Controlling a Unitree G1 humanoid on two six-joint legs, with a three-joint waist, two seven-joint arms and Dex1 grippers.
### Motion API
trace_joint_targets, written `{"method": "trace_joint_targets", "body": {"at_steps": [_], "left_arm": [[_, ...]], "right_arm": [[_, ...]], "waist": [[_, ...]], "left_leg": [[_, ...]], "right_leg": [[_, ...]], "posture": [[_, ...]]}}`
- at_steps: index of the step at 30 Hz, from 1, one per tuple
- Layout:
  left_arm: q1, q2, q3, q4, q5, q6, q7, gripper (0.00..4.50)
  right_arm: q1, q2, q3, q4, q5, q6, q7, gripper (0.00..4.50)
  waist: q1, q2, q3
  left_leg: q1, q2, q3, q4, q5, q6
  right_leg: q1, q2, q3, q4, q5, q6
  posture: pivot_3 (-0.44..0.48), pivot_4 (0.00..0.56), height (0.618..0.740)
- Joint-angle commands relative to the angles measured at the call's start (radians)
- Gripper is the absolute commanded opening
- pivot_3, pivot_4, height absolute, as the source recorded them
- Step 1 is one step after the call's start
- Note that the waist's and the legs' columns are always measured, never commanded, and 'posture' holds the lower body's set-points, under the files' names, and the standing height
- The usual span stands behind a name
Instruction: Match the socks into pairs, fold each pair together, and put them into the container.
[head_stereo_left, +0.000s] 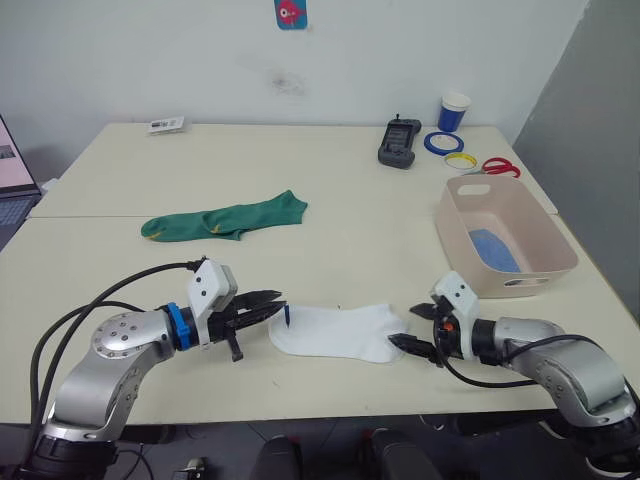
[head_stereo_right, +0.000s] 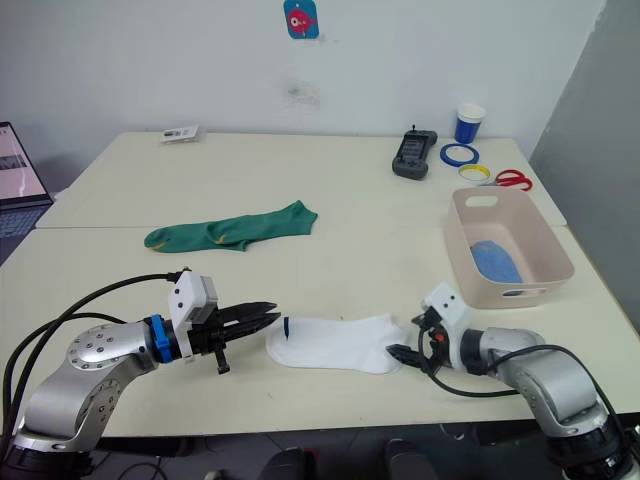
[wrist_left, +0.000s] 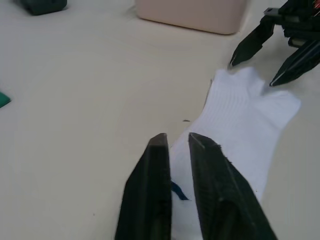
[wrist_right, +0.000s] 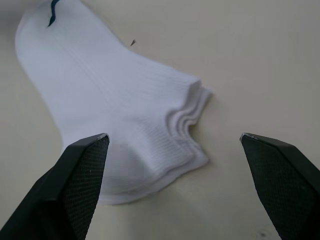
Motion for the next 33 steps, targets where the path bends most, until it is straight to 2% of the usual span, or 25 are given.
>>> {"method": "trace_joint_targets", "body": {"at_steps": [1, 4, 5, 15, 21, 26, 33], "left_arm": [[-0.001, 0.011, -0.005, -0.05, -0.002, -0.004, -0.008, 0.04], [0.009, 0.012, -0.007, -0.069, -0.002, -0.005, -0.006, 0.0], [0.013, 0.011, -0.01, -0.073, 0.004, -0.008, -0.003, 0.0], [0.018, 0.007, -0.033, -0.115, 0.009, -0.012, -0.017, 0.0], [-0.002, 0.014, -0.089, -0.09, 0.035, -0.033, -0.066, 0.0], [-0.096, -0.024, -0.169, 0.008, 0.091, -0.046, -0.07, 0.0], [-0.149, -0.056, -0.273, 0.098, 0.18, -0.067, -0.07, 0.0]], "right_arm": [[-0.028, -0.007, 0.02, 0.008, 0.017, 0.04, 0.025, 4.5], [-0.037, 0.003, 0.017, 0.015, 0.034, 0.048, 0.048, 3.97], [-0.041, 0.012, 0.013, 0.02, 0.04, 0.046, 0.052, 3.67], [-0.057, -0.017, -0.024, 0.058, 0.084, 0.071, 0.125, 0.03], [-0.143, -0.077, 0.005, 0.185, 0.067, 0.009, 0.246, 0.03], [-0.263, -0.092, 0.074, 0.336, 0.012, -0.062, 0.361, 0.03], [-0.307, -0.092, 0.112, 0.401, -0.034, -0.089, 0.412, 0.03]], "waist": [[-0.001, 0.0, 0.0], [-0.001, 0.0, 0.0], [-0.001, 0.0, 0.0], [0.0, 0.0, 0.0], [-0.001, 0.0, 0.0], [0.0, 0.0, 0.0], [0.001, 0.0, 0.0]], "left_leg": [[0.0, 0.0, 0.0, 0.0, 0.0, 0.0], [0.0, 0.0, 0.0, 0.0, 0.0, 0.0], [0.0, 0.0, 0.0, 0.0, 0.0, 0.0], [0.0, 0.0, 0.0, 0.0, 0.0, 0.0], [0.0, -0.001, 0.0, 0.001, 0.0, 0.0], [0.0, 0.0, 0.0, 0.001, 0.0, 0.0], [-0.001, 0.0, 0.0, 0.001, 0.0, 0.0]], "right_leg": [[0.0, 0.0, 0.001, 0.0, 0.0, 0.0], [0.0, 0.0, 0.0, 0.0, 0.0, 0.0], [0.0, 0.0, 0.0, 0.0, 0.0, 0.0], [0.0, 0.0, 0.0, 0.0, 0.0, 0.0], [0.0, 0.001, 0.0, 0.0, 0.0, 0.0], [0.0, 0.004, 0.0, 0.0, 0.0, 0.0], [0.0, 0.004, 0.001, -0.001, 0.0, 0.0]], "posture": [[0.0, 0.15, 0.74], [0.0, 0.15, 0.74], [0.0, 0.15, 0.74], [0.0, 0.15, 0.74], [0.0, 0.15, 0.74], [0.0, 0.15, 0.74], [0.0, 0.15, 0.74]]}}
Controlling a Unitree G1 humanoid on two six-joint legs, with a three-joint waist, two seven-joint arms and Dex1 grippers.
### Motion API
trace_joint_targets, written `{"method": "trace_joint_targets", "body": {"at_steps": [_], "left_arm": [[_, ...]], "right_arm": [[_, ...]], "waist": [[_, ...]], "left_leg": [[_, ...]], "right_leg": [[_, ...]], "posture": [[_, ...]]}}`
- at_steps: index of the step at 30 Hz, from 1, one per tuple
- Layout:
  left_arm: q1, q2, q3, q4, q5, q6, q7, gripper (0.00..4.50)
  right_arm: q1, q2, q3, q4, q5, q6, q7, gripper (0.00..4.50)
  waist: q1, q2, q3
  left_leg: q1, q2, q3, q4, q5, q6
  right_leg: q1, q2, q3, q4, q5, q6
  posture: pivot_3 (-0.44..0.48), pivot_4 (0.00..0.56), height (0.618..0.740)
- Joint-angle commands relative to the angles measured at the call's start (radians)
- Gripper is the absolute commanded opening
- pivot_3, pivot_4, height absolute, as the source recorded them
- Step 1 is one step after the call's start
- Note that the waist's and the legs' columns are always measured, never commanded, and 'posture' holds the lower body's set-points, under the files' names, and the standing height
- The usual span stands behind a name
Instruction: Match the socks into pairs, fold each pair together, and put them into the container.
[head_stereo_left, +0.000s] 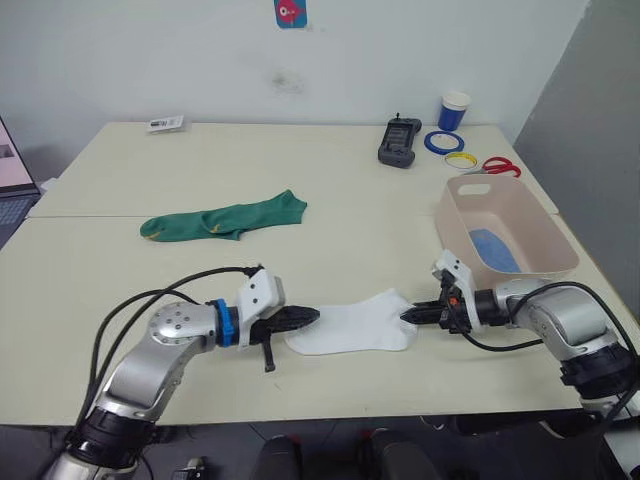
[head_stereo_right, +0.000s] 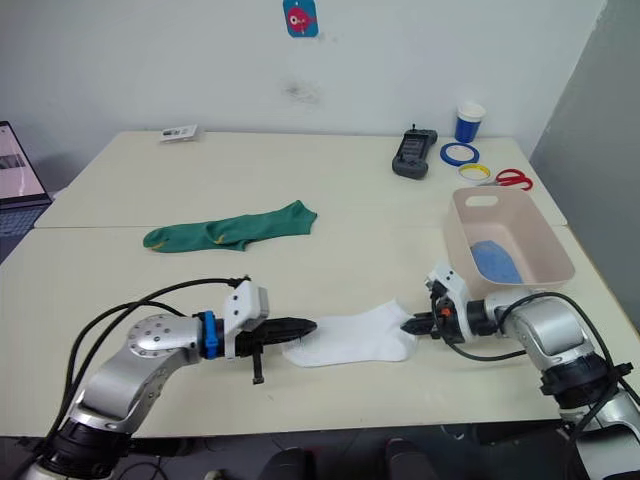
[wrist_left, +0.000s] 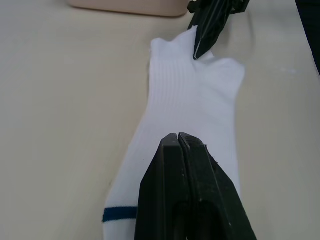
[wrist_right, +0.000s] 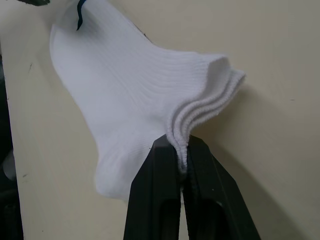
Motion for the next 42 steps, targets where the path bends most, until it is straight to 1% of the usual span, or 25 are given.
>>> {"method": "trace_joint_targets", "body": {"at_steps": [1, 2, 5, 11, 15, 16, 18, 19, 21, 26, 30, 31, 32, 34, 37, 39, 42], "left_arm": [[-0.016, -0.006, -0.03, 0.023, 0.046, -0.026, 0.001, 0.0], [-0.019, -0.009, -0.04, 0.039, 0.059, -0.022, 0.006, 0.0], [-0.026, -0.023, -0.065, 0.094, 0.099, -0.029, 0.014, 0.0], [-0.025, -0.04, -0.122, 0.163, 0.177, -0.03, 0.04, 0.0], [-0.011, -0.05, -0.137, 0.156, 0.186, -0.024, 0.041, 0.0], [-0.009, -0.051, -0.138, 0.153, 0.185, -0.024, 0.04, 0.0], [-0.007, -0.053, -0.141, 0.149, 0.183, -0.021, 0.039, 0.0], [-0.007, -0.054, -0.142, 0.148, 0.182, -0.019, 0.04, 0.0], [-0.007, -0.052, -0.144, 0.145, 0.183, -0.016, 0.04, 0.0], [-0.012, -0.048, -0.153, 0.159, 0.193, -0.012, 0.042, 0.0], [-0.006, -0.053, -0.16, 0.159, 0.197, 0.006, 0.052, 0.0], [-0.003, -0.053, -0.161, 0.156, 0.197, 0.01, 0.052, 0.0], [-0.001, -0.054, -0.161, 0.154, 0.197, 0.013, 0.052, 0.0], [0.003, -0.055, -0.162, 0.151, 0.199, 0.015, 0.052, 0.0], [0.001, -0.058, -0.163, 0.152, 0.198, 0.017, 0.052, 0.0], [-0.003, -0.061, -0.161, 0.154, 0.196, 0.019, 0.052, 0.0], [-0.01, -0.065, -0.154, 0.159, 0.192, 0.019, 0.053, 0.0]], "right_arm": [[-0.016, -0.012, -0.011, -0.001, -0.015, -0.019, 0.021, 0.03], [-0.014, -0.011, -0.013, 0.001, -0.02, -0.02, 0.019, 0.03], [-0.01, -0.007, -0.019, -0.001, -0.025, -0.019, 0.014, 0.82], [-0.001, -0.016, -0.056, -0.012, -0.003, 0.019, -0.001, 3.01], [0.018, -0.019, -0.078, -0.034, 0.005, 0.07, -0.026, 4.46], [0.022, -0.016, -0.08, -0.041, 0.011, 0.085, -0.029, 4.49], [0.028, -0.003, -0.086, -0.048, 0.02, 0.11, -0.044, 4.49], [0.029, 0.004, -0.089, -0.052, 0.025, 0.12, -0.051, 4.31], [0.034, 0.012, -0.094, -0.061, 0.033, 0.134, -0.062, 3.75], [0.036, 0.022, -0.118, -0.067, 0.061, 0.161, -0.066, 1.98], [0.014, 0.049, -0.166, -0.06, 0.114, 0.22, -0.08, 0.47], [0.006, 0.058, -0.181, -0.064, 0.134, 0.243, -0.081, 0.16], [0.001, 0.061, -0.19, -0.073, 0.153, 0.26, -0.074, 0.05], [-0.005, 0.073, -0.223, -0.098, 0.218, 0.316, -0.062, 0.05], [-0.028, 0.116, -0.272, -0.122, 0.309, 0.404, -0.085, 0.05], [-0.052, 0.16, -0.297, -0.134, 0.347, 0.459, -0.127, 0.05], [-0.09, 0.261, -0.312, -0.135, 0.374, 0.512, -0.21, 0.05]], "waist": [[0.0, 0.0, 0.0], [0.0, 0.0, 0.0], [0.0, 0.0, 0.0], [0.001, 0.0, 0.0], [0.001, 0.002, -0.002], [0.001, 0.003, -0.003], [0.001, 0.004, -0.003], [0.001, 0.004, -0.004], [0.001, 0.004, -0.004], [0.001, 0.004, -0.004], [0.001, 0.004, -0.004], [0.001, 0.004, -0.004], [0.001, 0.004, -0.004], [0.001, 0.005, -0.004], [0.001, 0.005, -0.004], [0.001, 0.005, -0.005], [0.0, 0.006, -0.006]], "left_leg": [[0.0, 0.0, 0.0, 0.0, 0.0, 0.0], [0.0, 0.0, 0.0, 0.0, 0.0, 0.0], [0.0, 0.0, 0.0, 0.0, 0.0, 0.0], [0.001, 0.0, 0.0, 0.0, 0.0, 0.0], [0.001, 0.0, 0.0, 0.0, 0.0, 0.0], [0.001, 0.0, 0.0, 0.0, 0.0, 0.0], [0.001, 0.0, 0.0, 0.0, 0.0, 0.0], [0.001, -0.001, 0.0, 0.0, 0.0, 0.0], [0.001, -0.001, 0.0, 0.0, 0.0, 0.0], [0.001, -0.001, 0.0, 0.0, 0.0, 0.0], [0.001, -0.001, 0.0, 0.0, 0.0, 0.0], [0.001, -0.001, 0.0, 0.0, 0.0, 0.0], [0.001, -0.001, 0.0, 0.0, 0.0, 0.0], [0.001, -0.001, 0.0, 0.0, 0.0, 0.0], [0.002, -0.001, 0.0, 0.0, 0.0, 0.0], [0.002, -0.001, -0.001, 0.0, 0.0, 0.0], [0.001, 0.0, -0.001, 0.0, 0.0, 0.0]], "right_leg": [[0.0, 0.0, 0.0, 0.0, 0.0, 0.0], [0.0, 0.0, 0.0, 0.0, 0.0, 0.0], [0.0, 0.0, 0.0, 0.001, 0.0, 0.0], [0.0, 0.0, 0.0, 0.001, 0.0, 0.0], [0.001, -0.001, 0.0, 0.001, 0.0, 0.0], [0.001, -0.001, 0.0, 0.001, 0.0, 0.0], [0.001, -0.001, 0.0, 0.001, 0.0, 0.0], [0.001, -0.001, 0.0, 0.001, 0.0, 0.0], [0.001, -0.001, 0.0, 0.001, 0.0, 0.0], [0.001, -0.001, 0.0, 0.001, 0.0, 0.0], [0.001, -0.001, 0.0, 0.001, 0.0, 0.0], [0.001, -0.001, 0.0, 0.001, 0.0, 0.0], [0.001, -0.001, 0.0, 0.001, 0.0, 0.0], [0.001, -0.001, 0.0, 0.001, 0.0, 0.0], [0.002, -0.001, 0.0, 0.001, 0.0, 0.0], [0.002, -0.001, 0.0, 0.001, 0.0, 0.0], [0.002, -0.001, 0.0, 0.001, 0.0, 0.0]], "posture": [[0.0, 0.15, 0.74], [0.0, 0.15, 0.74], [0.0, 0.15, 0.74], [0.0, 0.15, 0.74], [0.0, 0.15, 0.74], [0.0, 0.15, 0.74], [0.0, 0.15, 0.74], [0.0, 0.15, 0.74], [0.0, 0.15, 0.74], [0.0, 0.15, 0.74], [0.0, 0.15, 0.74], [0.0, 0.15, 0.74], [0.0, 0.15, 0.74], [0.0, 0.15, 0.74], [0.0, 0.15, 0.74], [0.0, 0.15, 0.74], [0.0, 0.15, 0.74]]}}
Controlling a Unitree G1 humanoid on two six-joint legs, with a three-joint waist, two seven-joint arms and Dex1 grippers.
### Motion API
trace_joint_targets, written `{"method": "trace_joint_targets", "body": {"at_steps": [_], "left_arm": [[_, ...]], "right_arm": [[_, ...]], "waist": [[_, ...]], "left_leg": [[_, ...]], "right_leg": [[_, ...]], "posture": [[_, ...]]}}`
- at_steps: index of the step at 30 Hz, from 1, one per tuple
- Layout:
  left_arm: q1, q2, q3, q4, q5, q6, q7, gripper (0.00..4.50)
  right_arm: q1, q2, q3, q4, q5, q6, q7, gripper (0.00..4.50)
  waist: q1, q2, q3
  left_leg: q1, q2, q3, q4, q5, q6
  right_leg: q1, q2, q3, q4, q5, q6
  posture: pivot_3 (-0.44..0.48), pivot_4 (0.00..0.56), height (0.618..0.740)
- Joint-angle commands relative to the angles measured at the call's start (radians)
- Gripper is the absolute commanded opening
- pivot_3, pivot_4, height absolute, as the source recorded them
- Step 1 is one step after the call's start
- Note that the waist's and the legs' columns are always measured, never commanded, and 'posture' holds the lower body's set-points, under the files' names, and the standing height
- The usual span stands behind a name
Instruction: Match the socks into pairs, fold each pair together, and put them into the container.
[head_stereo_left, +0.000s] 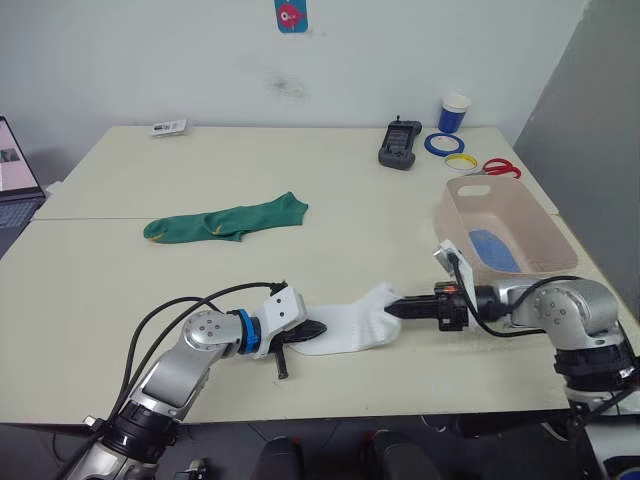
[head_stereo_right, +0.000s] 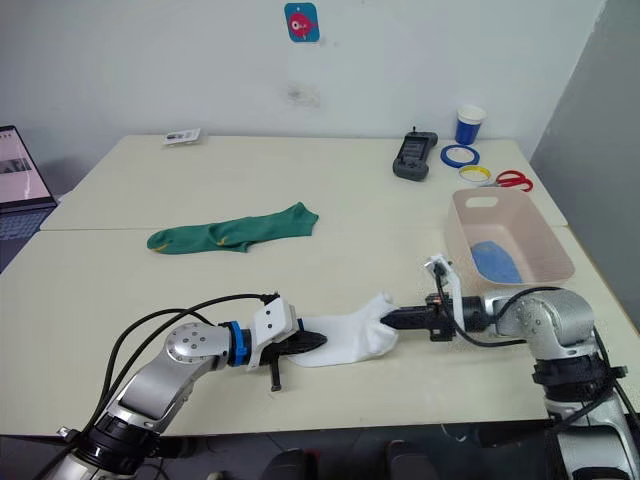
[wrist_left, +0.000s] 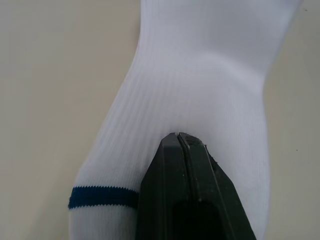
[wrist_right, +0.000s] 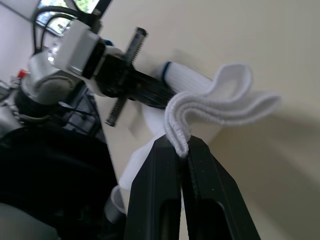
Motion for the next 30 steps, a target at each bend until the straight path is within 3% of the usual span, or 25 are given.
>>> {"method": "trace_joint_targets", "body": {"at_steps": [1, 6, 14, 17, 23, 28, 30], "left_arm": [[0.018, -0.008, -0.037, 0.042, 0.029, 0.043, 0.003, 0.0], [0.012, -0.017, -0.031, 0.034, 0.024, 0.061, 0.005, 0.0], [0.004, -0.014, -0.008, 0.037, 0.023, 0.058, 0.018, 0.0], [0.007, -0.013, -0.008, 0.025, 0.019, 0.065, 0.017, 0.0], [0.005, -0.019, -0.003, 0.033, 0.02, 0.056, 0.024, 0.0], [-0.003, -0.019, -0.004, 0.047, 0.019, 0.051, 0.018, 0.0], [-0.006, -0.017, -0.003, 0.049, 0.018, 0.05, 0.015, 0.0]], "right_arm": [[-0.045, 0.083, -0.031, -0.034, 0.048, 0.05, -0.087, 0.05], [-0.039, 0.175, 0.085, -0.005, -0.005, -0.028, -0.117, 0.05], [-0.05, 0.207, 0.166, 0.063, -0.051, -0.116, -0.104, 0.05], [-0.054, 0.229, 0.16, 0.088, -0.052, -0.139, -0.102, 0.84], [-0.045, 0.233, 0.072, 0.051, 0.054, -0.06, -0.076, 2.88], [-0.028, 0.179, 0.023, 0.002, 0.108, -0.042, -0.059, 2.88], [0.005, 0.11, 0.095, -0.051, -0.008, -0.202, -0.027, 2.88]], "waist": [[0.0, 0.0, 0.0], [0.0, 0.001, -0.001], [0.0, 0.001, -0.001], [0.0, 0.001, -0.001], [0.0, 0.001, -0.001], [0.0, 0.001, -0.001], [0.0, 0.001, -0.001]], "left_leg": [[0.0, 0.0, 0.0, 0.0, 0.0, 0.0], [-0.001, 0.0, 0.0, 0.0, 0.0, 0.0], [0.0, 0.0, 0.0, 0.0, 0.0, 0.0], [0.0, 0.0, 0.0, 0.0, 0.0, 0.0], [0.0, 0.0, 0.0, 0.0, 0.0, 0.0], [0.0, 0.0, 0.0, 0.0, 0.0, 0.0], [0.0, 0.0, 0.0, 0.0, 0.0, 0.0]], "right_leg": [[0.0, 0.0, 0.0, 0.0, 0.0, 0.0], [0.0, 0.0, 0.0, -0.001, 0.0, 0.0], [0.0, 0.0, 0.0, 0.0, 0.0, 0.0], [0.0, 0.001, 0.0, 0.0, 0.0, 0.0], [0.0, 0.001, 0.0, 0.0, 0.0, 0.0], [0.0, 0.0, 0.0, 0.0, 0.0, 0.0], [0.0, 0.001, 0.0, 0.0, 0.0, 0.0]], "posture": [[0.0, 0.15, 0.74], [0.0, 0.15, 0.74], [0.0, 0.15, 0.74], [0.0, 0.15, 0.74], [0.0, 0.15, 0.74], [0.0, 0.15, 0.74], [0.0, 0.15, 0.74]]}}
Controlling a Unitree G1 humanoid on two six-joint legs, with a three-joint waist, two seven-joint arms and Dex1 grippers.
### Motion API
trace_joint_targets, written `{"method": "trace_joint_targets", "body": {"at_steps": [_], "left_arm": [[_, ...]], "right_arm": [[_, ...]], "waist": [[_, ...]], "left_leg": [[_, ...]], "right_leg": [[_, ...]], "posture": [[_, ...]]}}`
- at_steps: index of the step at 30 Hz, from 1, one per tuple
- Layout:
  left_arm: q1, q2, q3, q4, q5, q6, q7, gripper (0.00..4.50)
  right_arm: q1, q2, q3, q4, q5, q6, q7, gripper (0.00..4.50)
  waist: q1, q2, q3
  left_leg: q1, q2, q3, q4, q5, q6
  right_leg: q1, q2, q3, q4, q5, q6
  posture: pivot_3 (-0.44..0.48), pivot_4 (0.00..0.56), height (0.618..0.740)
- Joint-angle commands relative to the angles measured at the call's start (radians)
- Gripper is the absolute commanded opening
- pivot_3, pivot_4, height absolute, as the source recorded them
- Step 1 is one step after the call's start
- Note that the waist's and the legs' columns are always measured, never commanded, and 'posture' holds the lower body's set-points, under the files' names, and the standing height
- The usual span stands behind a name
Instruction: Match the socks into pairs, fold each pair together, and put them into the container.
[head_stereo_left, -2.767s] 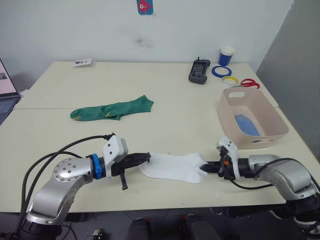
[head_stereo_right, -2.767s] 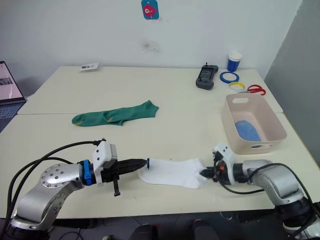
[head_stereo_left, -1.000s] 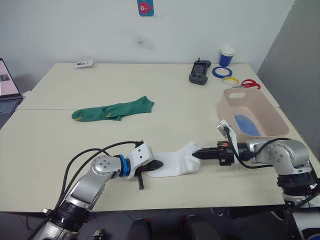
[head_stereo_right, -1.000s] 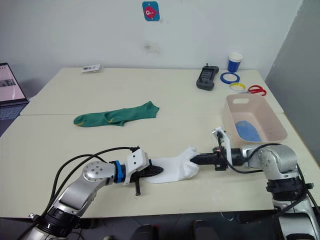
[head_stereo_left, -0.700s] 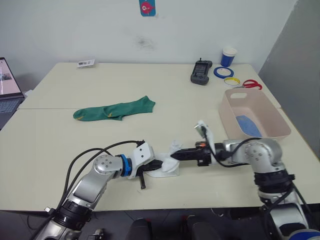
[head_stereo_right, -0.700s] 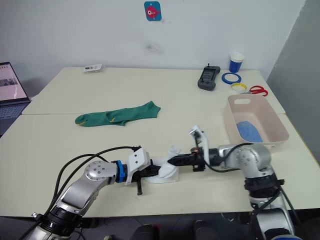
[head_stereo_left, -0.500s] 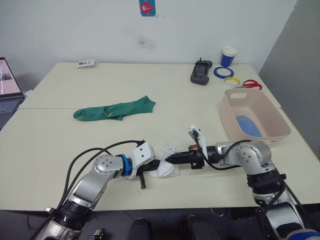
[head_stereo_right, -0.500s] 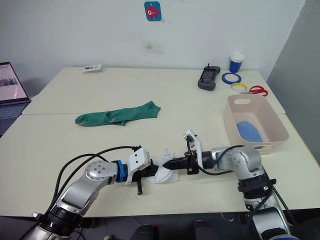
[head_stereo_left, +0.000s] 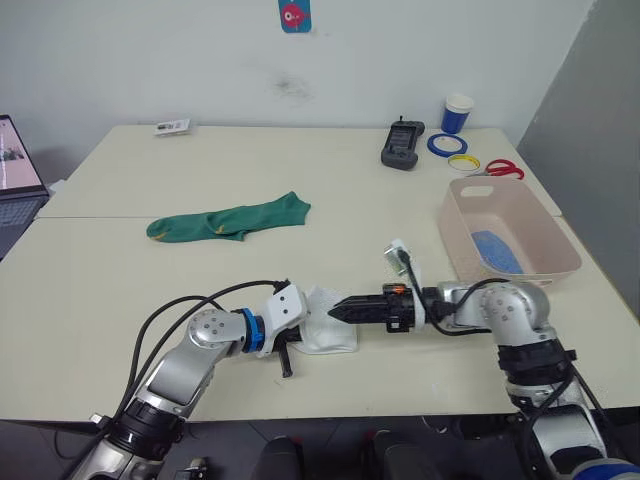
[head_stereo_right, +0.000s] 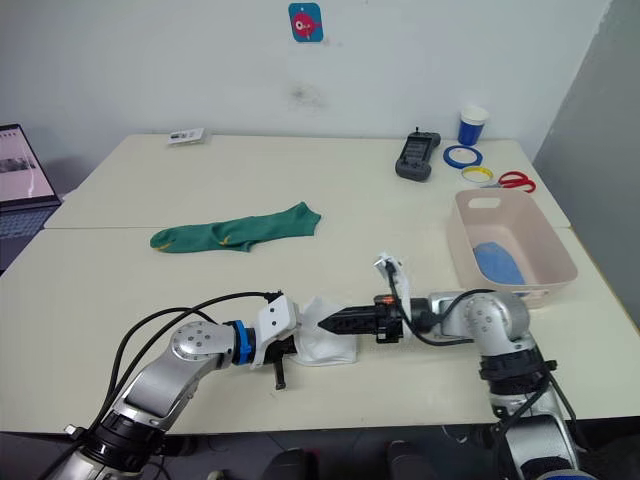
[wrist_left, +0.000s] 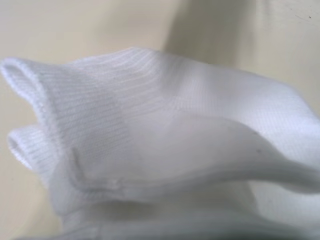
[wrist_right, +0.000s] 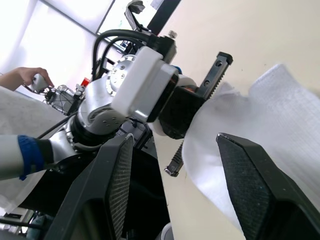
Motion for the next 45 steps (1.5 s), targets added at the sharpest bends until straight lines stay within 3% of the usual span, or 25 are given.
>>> {"method": "trace_joint_targets", "body": {"at_steps": [1, 4, 10, 11, 21, 30, 33, 36, 40, 43, 45], "left_arm": [[0.01, 0.004, -0.008, 0.044, 0.019, 0.018, 0.002, 0.0], [0.007, 0.008, -0.007, 0.043, 0.018, 0.02, -0.004, 0.0], [-0.003, 0.014, -0.007, 0.047, 0.024, 0.02, -0.021, 0.0], [-0.006, 0.015, -0.007, 0.048, 0.025, 0.019, -0.023, 0.0], [-0.001, 0.064, 0.027, 0.005, -0.013, 0.065, -0.073, 0.0], [-0.009, 0.295, 0.276, -0.101, -0.24, 0.217, -0.221, 0.0], [-0.043, 0.284, 0.32, -0.152, -0.339, 0.281, -0.229, 0.0], [-0.09, 0.201, 0.292, -0.211, -0.395, 0.316, -0.178, 0.0], [-0.089, 0.111, 0.135, -0.168, -0.252, 0.228, -0.117, 0.0], [-0.068, 0.105, 0.073, -0.081, -0.144, 0.125, -0.092, 0.0], [-0.06, 0.101, 0.055, -0.032, -0.109, 0.074, -0.089, 0.0]], "right_arm": [[0.036, -0.078, 0.073, -0.093, -0.124, -0.211, 0.05, 2.88], [0.068, -0.101, 0.13, -0.087, -0.232, -0.4, 0.08, 2.28], [0.138, -0.061, 0.237, 0.006, -0.4, -0.715, 0.138, 0.18], [0.141, -0.054, 0.246, 0.019, -0.414, -0.74, 0.144, 0.08], [0.146, -0.008, 0.363, 0.198, -0.609, -0.944, 0.167, 0.08], [0.146, 0.024, 0.362, 0.209, -0.631, -0.959, 0.175, 0.08], [0.149, 0.017, 0.357, 0.182, -0.625, -0.943, 0.18, 0.08], [0.15, -0.002, 0.347, 0.123, -0.609, -0.9, 0.181, 0.08], [0.146, -0.028, 0.279, -0.01, -0.525, -0.751, 0.161, 0.08], [0.149, -0.058, 0.225, -0.079, -0.471, -0.645, 0.14, 0.66], [0.153, -0.074, 0.198, -0.116, -0.43, -0.58, 0.137, 1.33]], "waist": [[0.0, 0.0, 0.0], [0.0, 0.0, 0.0], [0.0, 0.0, 0.0], [0.0, 0.0, 0.0], [-0.004, 0.0, 0.0], [-0.006, -0.001, 0.001], [-0.002, -0.001, 0.001], [0.003, -0.001, 0.001], [0.003, -0.001, 0.001], [-0.002, -0.002, 0.002], [-0.002, -0.002, 0.002]], "left_leg": [[0.0, 0.0, 0.0, 0.0, 0.0, 0.0], [0.0, 0.0, 0.0, 0.0, 0.0, 0.0], [0.0, 0.0, 0.001, 0.0, 0.0, 0.0], [0.0, 0.0, 0.001, 0.0, 0.0, 0.0], [0.0, 0.001, 0.001, 0.0, 0.0, 0.0], [0.001, 0.004, 0.0, -0.001, 0.0, 0.0], [0.001, 0.002, 0.0, -0.001, 0.0, 0.0], [0.0, 0.001, 0.0, 0.0, 0.0, 0.0], [-0.001, 0.0, 0.0, 0.0, 0.0, 0.0], [0.0, 0.001, 0.0, 0.0, 0.0, 0.0], [0.0, 0.001, 0.0, 0.0, 0.0, 0.0]], "right_leg": [[0.0, 0.0, 0.0, 0.0, 0.0, 0.0], [0.0, 0.0, 0.0, 0.0, 0.0, 0.0], [0.0, 0.001, 0.0, 0.0, 0.0, 0.0], [0.0, 0.001, 0.0, 0.0, 0.0, 0.0], [0.0, 0.001, 0.0, 0.0, 0.0, 0.0], [-0.001, 0.004, -0.001, 0.001, 0.0, -0.001], [-0.001, 0.003, -0.001, 0.001, 0.0, -0.001], [-0.001, 0.001, -0.001, 0.0, 0.0, -0.001], [-0.001, 0.001, 0.0, 0.0, 0.0, 0.0], [-0.001, 0.001, 0.001, 0.0, 0.0, -0.001], [-0.001, 0.002, 0.001, 0.001, 0.0, -0.001]], "posture": [[0.0, 0.15, 0.74], [0.0, 0.15, 0.74], [0.0, 0.15, 0.74], [0.0, 0.15, 0.74], [0.0, 0.15, 0.74], [0.0, 0.15, 0.74], [0.0, 0.15, 0.74], [0.0, 0.15, 0.74], [0.0, 0.15, 0.74], [0.0, 0.15, 0.74], [0.0, 0.15, 0.74]]}}
